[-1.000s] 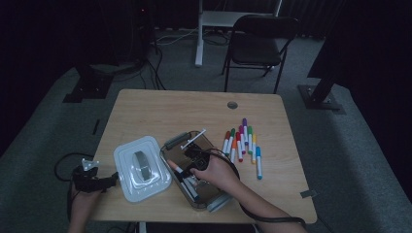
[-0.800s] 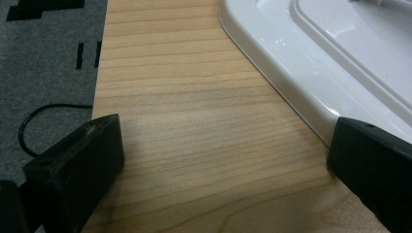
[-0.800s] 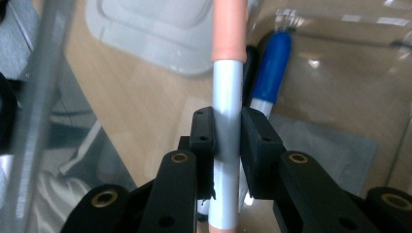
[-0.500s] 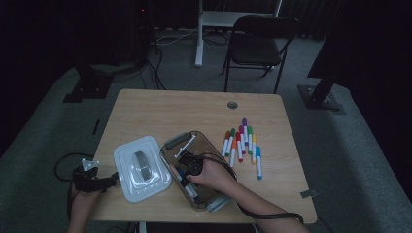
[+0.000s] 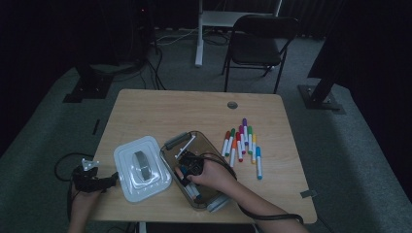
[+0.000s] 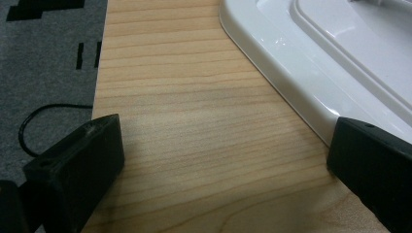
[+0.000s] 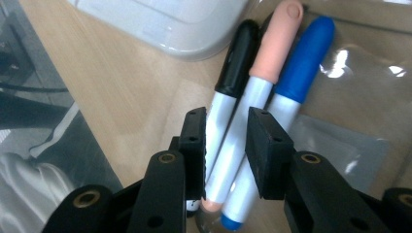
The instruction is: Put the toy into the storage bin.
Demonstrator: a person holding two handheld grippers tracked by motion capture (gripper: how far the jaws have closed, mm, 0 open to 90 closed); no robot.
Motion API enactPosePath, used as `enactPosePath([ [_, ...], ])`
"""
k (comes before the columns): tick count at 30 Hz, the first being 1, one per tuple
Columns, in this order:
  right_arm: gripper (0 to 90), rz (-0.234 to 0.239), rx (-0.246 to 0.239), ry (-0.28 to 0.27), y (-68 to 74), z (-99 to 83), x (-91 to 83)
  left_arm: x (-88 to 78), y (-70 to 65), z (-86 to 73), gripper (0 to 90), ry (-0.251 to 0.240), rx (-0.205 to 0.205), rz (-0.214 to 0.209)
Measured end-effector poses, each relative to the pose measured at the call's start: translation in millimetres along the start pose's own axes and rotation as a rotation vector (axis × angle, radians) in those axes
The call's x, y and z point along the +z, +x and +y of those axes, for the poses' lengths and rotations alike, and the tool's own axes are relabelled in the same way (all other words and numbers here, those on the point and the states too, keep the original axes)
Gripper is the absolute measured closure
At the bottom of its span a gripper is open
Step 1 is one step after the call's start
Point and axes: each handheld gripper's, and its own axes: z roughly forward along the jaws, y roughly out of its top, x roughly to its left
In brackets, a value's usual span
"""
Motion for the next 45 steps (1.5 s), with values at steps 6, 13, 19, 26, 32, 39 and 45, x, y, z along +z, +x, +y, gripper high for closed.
enactPosePath([
  [6, 69.0, 0.013, 0.008, -0.093, -3.7, -6.3, -26.2, 0.1, 0.0, 0.0, 0.6, -0.002, 0.0, 0.001],
  [13, 67.7, 0.019, 0.017, -0.223, -12.5, -23.8, -69.1, 0.1, 0.0, 0.0, 0.6, -0.002, 0.0, 0.001],
  [19, 65.6, -0.021, 0.04, -0.326, -27.4, -45.1, -101.7, 0.0, 0.0, 0.1, 0.6, 0.0, 0.0, 0.0],
  [26, 63.8, -0.066, 0.102, -0.417, -52.7, -72.9, -125.8, 0.1, 0.0, 0.1, 0.6, -0.001, 0.0, 0.0],
  [32, 61.9, -0.091, 0.19, -0.475, -79.8, -100.7, -135.8, 0.0, 0.1, 0.0, 0.6, 0.0, 0.001, 0.0],
  [39, 61.5, -0.179, 0.283, -0.493, -114.2, -132.0, -135.8, 0.0, 0.0, 0.0, 0.6, 0.0, 0.0, 0.0],
  [45, 62.8, -0.241, 0.397, -0.465, -147.5, -159.3, -119.4, 0.0, 0.0, 0.0, 0.7, 0.0, 0.0, 0.0],
])
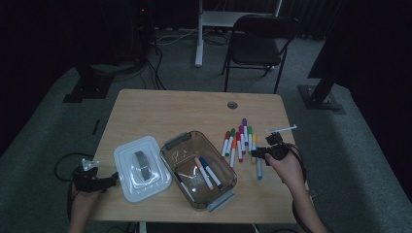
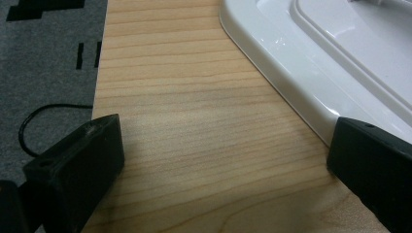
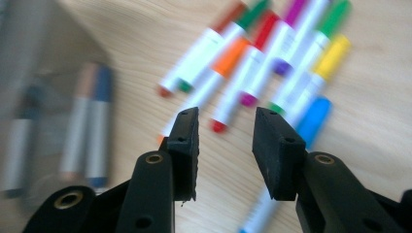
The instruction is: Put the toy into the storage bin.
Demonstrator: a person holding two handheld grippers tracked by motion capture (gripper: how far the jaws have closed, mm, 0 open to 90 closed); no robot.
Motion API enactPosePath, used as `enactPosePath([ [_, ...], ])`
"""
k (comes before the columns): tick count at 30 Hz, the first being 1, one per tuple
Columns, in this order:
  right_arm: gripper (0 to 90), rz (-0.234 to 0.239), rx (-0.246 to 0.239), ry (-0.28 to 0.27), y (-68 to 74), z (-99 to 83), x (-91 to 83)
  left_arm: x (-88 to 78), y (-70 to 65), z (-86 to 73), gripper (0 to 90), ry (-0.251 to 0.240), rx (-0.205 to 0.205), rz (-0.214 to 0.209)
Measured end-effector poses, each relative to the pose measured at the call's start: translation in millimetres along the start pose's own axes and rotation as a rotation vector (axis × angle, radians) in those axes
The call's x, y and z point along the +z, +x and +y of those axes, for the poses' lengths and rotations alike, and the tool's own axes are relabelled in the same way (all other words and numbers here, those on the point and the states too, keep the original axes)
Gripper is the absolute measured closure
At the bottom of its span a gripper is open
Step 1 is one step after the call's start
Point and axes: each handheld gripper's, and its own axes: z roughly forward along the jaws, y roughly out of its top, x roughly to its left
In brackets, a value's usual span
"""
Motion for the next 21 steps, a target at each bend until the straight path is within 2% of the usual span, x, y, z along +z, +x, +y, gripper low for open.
enactPosePath([
  [6, 64.9, -0.087, 0.078, 0.03, -27.3, -15.2, 23.7, 0.0, 0.0, 0.0, 0.6, 0.0, 0.0, 0.0],
  [8, 65.2, -0.088, 0.11, 0.033, -33.3, -18.5, 29.7, 0.0, 0.0, 0.0, 0.6, 0.0, 0.0, 0.0],
  [14, 66.2, -0.099, 0.161, 0.051, -43.7, -24.0, 44.1, 0.0, 0.0, 0.0, 0.6, 0.0, 0.0, 0.0],
  [19, 67.2, -0.104, 0.176, 0.064, -48.4, -25.8, 49.4, 0.0, 0.0, 0.0, 0.6, 0.0, 0.0, 0.0],
  [21, 68.6, -0.132, 0.182, 0.081, -51.9, -27.5, 51.1, 0.0, 0.0, 0.0, 0.6, 0.0, 0.0, 0.0],
])
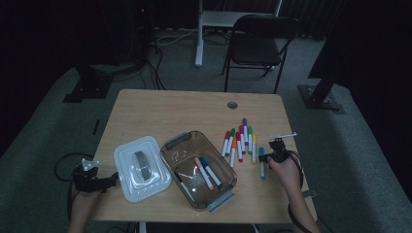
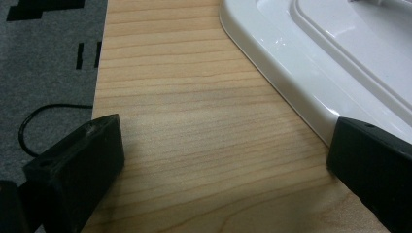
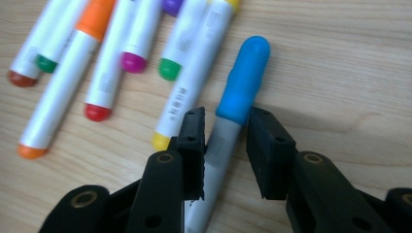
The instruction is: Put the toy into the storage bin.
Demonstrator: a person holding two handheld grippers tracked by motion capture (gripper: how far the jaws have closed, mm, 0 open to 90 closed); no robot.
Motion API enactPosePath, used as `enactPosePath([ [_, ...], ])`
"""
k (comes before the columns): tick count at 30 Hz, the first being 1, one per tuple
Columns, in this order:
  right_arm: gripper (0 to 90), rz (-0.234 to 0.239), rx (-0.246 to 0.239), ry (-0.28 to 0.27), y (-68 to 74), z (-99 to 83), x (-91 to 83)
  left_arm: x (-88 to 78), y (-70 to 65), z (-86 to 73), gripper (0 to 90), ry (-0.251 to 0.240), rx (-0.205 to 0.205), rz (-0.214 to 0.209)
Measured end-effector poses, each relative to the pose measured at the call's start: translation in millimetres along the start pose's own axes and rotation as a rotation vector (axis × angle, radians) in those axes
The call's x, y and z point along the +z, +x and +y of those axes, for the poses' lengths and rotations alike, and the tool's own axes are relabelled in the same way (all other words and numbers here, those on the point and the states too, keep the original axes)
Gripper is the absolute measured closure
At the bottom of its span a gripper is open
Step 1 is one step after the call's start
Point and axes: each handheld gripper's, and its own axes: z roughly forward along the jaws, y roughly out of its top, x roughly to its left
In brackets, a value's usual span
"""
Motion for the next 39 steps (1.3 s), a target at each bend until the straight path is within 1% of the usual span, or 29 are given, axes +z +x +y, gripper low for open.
enactPosePath([
  [2, 71.4, 0.007, 0.024, 0.007, -4.1, -1.1, 1.1, 0.0, 0.0, 0.0, 0.6, 0.0, 0.0, 0.0],
  [4, 72.5, -0.002, 0.041, 0.004, -6.7, -2.1, 0.0, 0.0, 0.0, 0.0, 0.7, 0.0, 0.0, 0.0],
  [6, 75.9, -0.018, 0.048, 0.005, -8.5, -3.0, -1.1, 0.0, 0.0, 0.0, 0.6, 0.0, 0.0, 0.0],
  [7, 76.7, -0.018, 0.055, 0.002, -9.6, -3.5, -1.4, 0.0, 0.0, 0.0, 0.6, 0.0, 0.0, 0.0],
  [8, 76.9, -0.019, 0.063, 0.002, -11.0, -3.7, -1.9, 0.0, 0.0, 0.0, 0.6, 0.0, 0.0, 0.0],
  [10, 77.0, -0.039, 0.075, 0.006, -12.8, -3.7, -3.7, 0.0, 0.0, 0.0, 0.6, 0.0, 0.0, 0.0],
  [11, 77.0, -0.033, 0.089, 0.005, -13.8, -3.6, -5.1, 0.0, 0.0, 0.0, 0.6, 0.0, 0.0, 0.0],
  [12, 77.0, -0.013, 0.103, -0.006, -15.1, -3.5, -7.3, 0.0, 0.0, 0.0, 0.6, 0.0, 0.0, 0.0],
  [13, 77.0, -0.011, 0.11, -0.019, -15.6, -3.2, -10.3, 0.0, 0.0, 0.0, 0.6, 0.0, 0.0, 0.0],
  [14, 77.0, -0.018, 0.107, -0.029, -15.5, -2.7, -13.6, 0.0, 0.0, 0.0, 0.6, 0.0, 0.0, 0.0],
  [16, 77.0, 0.001, 0.104, -0.047, -14.3, -1.3, -21.7, 0.0, 0.0, 0.0, 0.6, 0.0, 0.0, 0.0],
  [17, 77.0, 0.002, 0.101, -0.057, -12.4, -0.4, -26.5, 0.0, 0.0, 0.0, 0.6, 0.0, 0.0, 0.0],
  [19, 77.0, 0.022, 0.094, -0.076, -8.3, 1.8, -36.5, 0.0, 0.0, 0.0, 0.6, 0.0, 0.0, 0.0],
  [24, 77.0, 0.052, 0.05, -0.125, 9.9, 8.3, -61.7, 0.0, 0.0, 0.0, 0.6, 0.0, 0.0, 0.0],
  [27, 77.0, 0.086, 0.015, -0.155, 24.9, 12.5, -74.6, 0.0, 0.0, 0.0, 0.7, 0.0, 0.0, 0.0],
  [28, 77.0, 0.086, 0.015, -0.155, 24.9, 12.5, -74.6, 0.0, 0.0, 0.0, 0.6, 0.0, 0.0, 0.0],
  [29, 77.1, 0.096, 0.002, -0.164, 30.1, 13.9, -78.7, 0.0, 0.0, 0.0, 0.6, 0.0, 0.0, 0.0],
  [30, 77.0, 0.124, -0.022, -0.18, 40.5, 16.8, -86.3, 0.0, 0.0, 0.0, 0.6, 0.0, 0.0, 0.0],
  [31, 77.0, 0.145, -0.037, -0.188, 47.5, 18.5, -90.7, 0.0, 0.0, 0.0, 0.6, 0.0, 0.0, 0.0],
  [32, 77.1, 0.152, -0.047, -0.193, 51.9, 19.5, -93.1, 0.0, 0.0, 0.0, 0.6, 0.0, 0.0, 0.0],
  [34, 77.1, 0.184, -0.071, -0.212, 65.1, 22.4, -101.0, 0.0, 0.0, 0.0, 0.6, 0.0, 0.0, 0.0],
  [38, 77.1, 0.212, -0.122, -0.237, 86.2, 27.0, -112.7, 0.1, 0.0, 0.0, 0.6, -0.002, 0.0, 0.0],
  [39, 77.0, 0.221, -0.137, -0.246, 93.3, 28.4, -115.8, 0.1, 0.0, 0.0, 0.6, -0.001, 0.0, 0.0],
])
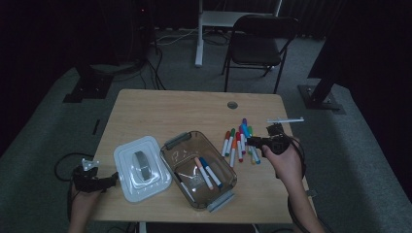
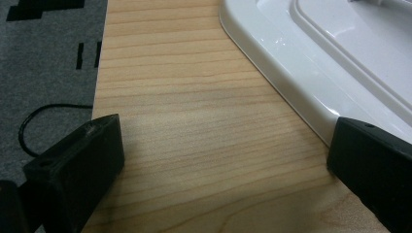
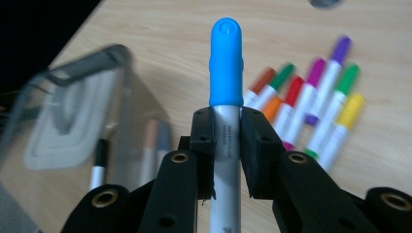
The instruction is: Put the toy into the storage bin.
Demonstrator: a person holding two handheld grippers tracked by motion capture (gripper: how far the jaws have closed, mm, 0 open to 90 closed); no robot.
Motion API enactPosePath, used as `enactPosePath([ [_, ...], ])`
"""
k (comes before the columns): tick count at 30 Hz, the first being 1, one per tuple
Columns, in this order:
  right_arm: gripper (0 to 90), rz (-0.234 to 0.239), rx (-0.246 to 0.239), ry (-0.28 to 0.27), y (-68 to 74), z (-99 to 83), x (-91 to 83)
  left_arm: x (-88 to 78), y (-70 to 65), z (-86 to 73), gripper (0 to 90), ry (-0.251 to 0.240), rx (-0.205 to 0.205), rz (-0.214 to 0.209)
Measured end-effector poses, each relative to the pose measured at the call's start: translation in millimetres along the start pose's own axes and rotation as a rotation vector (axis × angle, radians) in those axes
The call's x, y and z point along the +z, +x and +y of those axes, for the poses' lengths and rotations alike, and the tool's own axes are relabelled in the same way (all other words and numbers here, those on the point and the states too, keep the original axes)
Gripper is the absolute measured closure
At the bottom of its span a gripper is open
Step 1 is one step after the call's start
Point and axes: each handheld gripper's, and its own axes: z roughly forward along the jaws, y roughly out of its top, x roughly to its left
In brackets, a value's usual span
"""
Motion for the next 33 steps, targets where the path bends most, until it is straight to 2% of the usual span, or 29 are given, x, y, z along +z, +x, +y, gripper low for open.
enactPosePath([
  [7, 77.0, 0.067, -0.08, 0.01, 37.0, 12.2, 4.0, -0.1, 0.0, 0.1, 0.6, 0.001, 0.0, 0.0],
  [13, 77.1, 0.146, -0.134, 0.052, 65.8, 17.2, 23.5, 0.0, 0.0, 0.0, 0.6, 0.0, 0.0, 0.0],
  [19, 77.1, 0.2, -0.168, 0.1, 88.2, 18.0, 40.9, 0.0, 0.0, 0.0, 0.6, 0.0, 0.0, 0.0],
  [20, 77.1, 0.2, -0.168, 0.1, 88.2, 18.0, 40.9, 0.0, 0.0, 0.0, 0.6, 0.0, 0.0, 0.0],
  [22, 77.1, 0.226, -0.184, 0.128, 98.9, 17.5, 49.8, 0.0, 0.0, 0.0, 0.7, 0.0, 0.0, 0.0],
  [28, 77.1, 0.233, -0.241, 0.189, 117.5, 10.7, 71.9, -0.1, 0.1, 0.1, 0.6, 0.001, 0.0, 0.0],
  [33, 77.1, 0.244, -0.25, 0.254, 128.3, 4.5, 97.7, 0.0, 0.0, 0.1, 0.6, 0.001, 0.0, 0.0],
])
